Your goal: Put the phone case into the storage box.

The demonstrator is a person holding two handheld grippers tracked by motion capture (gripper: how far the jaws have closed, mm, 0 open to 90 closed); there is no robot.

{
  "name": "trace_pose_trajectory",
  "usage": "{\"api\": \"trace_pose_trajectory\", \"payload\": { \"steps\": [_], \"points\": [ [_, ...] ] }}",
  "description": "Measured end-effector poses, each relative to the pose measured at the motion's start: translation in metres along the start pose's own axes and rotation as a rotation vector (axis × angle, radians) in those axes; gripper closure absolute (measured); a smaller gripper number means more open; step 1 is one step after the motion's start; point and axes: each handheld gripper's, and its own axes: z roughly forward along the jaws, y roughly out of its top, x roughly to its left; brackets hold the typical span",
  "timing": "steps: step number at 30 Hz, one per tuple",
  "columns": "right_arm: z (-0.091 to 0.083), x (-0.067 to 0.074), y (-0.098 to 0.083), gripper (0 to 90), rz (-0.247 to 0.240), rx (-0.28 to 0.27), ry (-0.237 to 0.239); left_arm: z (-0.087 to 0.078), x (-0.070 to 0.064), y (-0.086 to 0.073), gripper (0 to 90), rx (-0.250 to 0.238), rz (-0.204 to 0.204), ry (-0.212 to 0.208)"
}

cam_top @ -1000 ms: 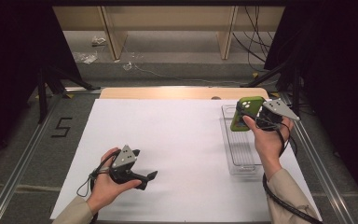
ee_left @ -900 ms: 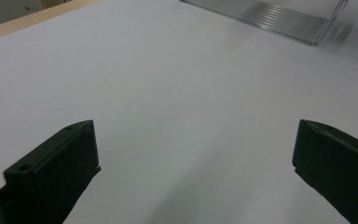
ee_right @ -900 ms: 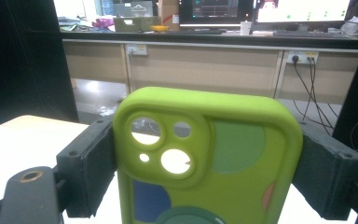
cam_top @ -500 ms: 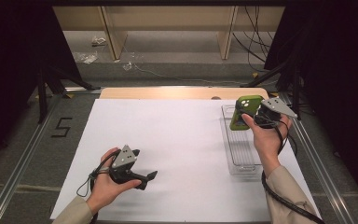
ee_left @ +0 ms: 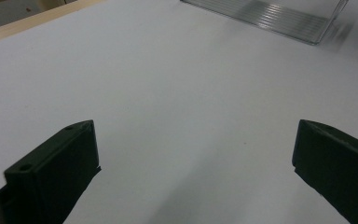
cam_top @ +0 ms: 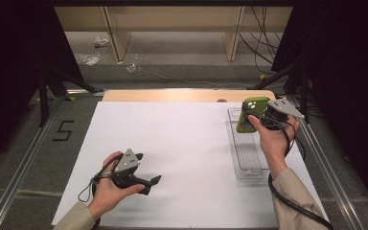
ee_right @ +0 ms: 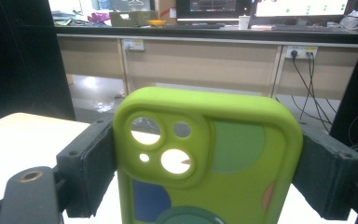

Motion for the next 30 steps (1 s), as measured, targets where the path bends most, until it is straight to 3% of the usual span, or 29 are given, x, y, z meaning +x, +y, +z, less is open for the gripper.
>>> {"api": "trace_pose_trajectory", "payload": {
  "steps": [30],
  "points": [
    [0.007, -0.003, 0.003, 17.2, 0.003, 0.011, -0.008, -0.007, 0.017, -0.004, 0.0, -0.003, -0.014, 0.047]
  ]
}}
